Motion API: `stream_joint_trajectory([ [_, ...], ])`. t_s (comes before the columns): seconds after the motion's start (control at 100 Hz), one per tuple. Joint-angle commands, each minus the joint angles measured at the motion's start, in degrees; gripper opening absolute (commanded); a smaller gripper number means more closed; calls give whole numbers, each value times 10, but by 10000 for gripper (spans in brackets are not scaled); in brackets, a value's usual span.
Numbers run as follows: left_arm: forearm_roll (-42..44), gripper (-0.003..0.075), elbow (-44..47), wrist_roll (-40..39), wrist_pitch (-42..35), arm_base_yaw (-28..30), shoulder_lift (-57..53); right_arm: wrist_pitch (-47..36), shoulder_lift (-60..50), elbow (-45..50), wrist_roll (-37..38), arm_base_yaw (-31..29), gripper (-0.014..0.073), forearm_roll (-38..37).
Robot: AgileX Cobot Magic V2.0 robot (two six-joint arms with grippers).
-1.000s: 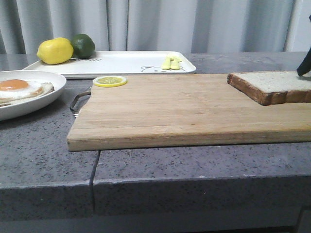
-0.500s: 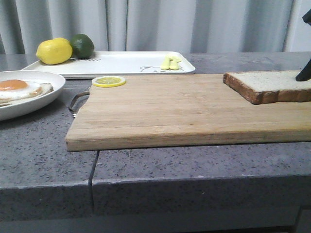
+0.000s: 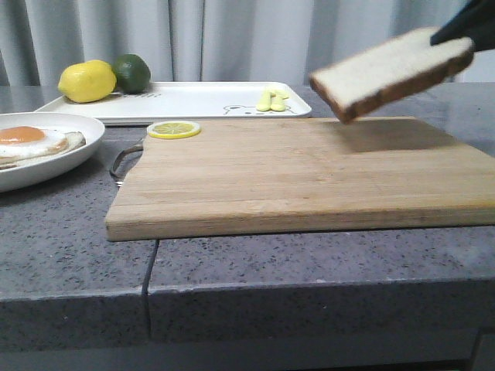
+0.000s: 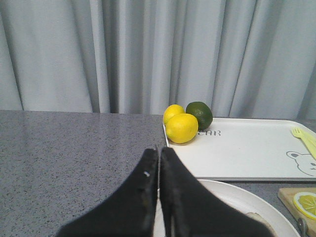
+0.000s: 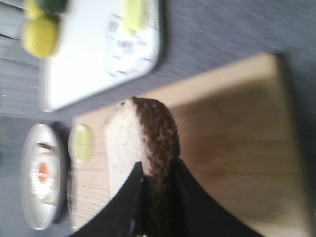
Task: Place bread and move sandwich to tray
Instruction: 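Carry the bread with the right gripper over the egg toast plate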
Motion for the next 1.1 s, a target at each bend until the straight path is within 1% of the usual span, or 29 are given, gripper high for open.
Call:
stream_joint_trajectory([
  [0.0,-5,-20,-21,-3,-50,1,6,3,-26,-23,-14,33,-62,80],
  [0.1,-5,-20,-21,-3,-50,1,6,-29,-26,-31,-14,95,-62,105],
  [0.26,-5,-20,-21,-3,-52,1,6,-126,-21,-47,-14,216,-62,129],
  [0.36,-6,-20,-21,-3,-52,1,6,-170,-4,-61,-14,285,-62,176],
  [0.43,-6,-20,-21,-3,-52,1,6,-194,14,-73,-14,325,-62,204],
  [0.55,-6,-20,-21,-3,-52,1,6,-222,51,-97,-14,381,-62,226],
  [0.73,-6,-20,-21,-3,-52,1,6,-253,108,-142,-14,440,-62,258],
  [0.85,-6,-20,-21,-3,-52,1,6,-271,148,-175,-14,473,-62,261],
  [0.95,-6,-20,-21,-3,-52,1,6,-271,176,-194,-14,486,-62,264],
  [1.09,-6,-20,-21,-3,-52,1,6,-271,200,-199,-14,491,-61,280],
])
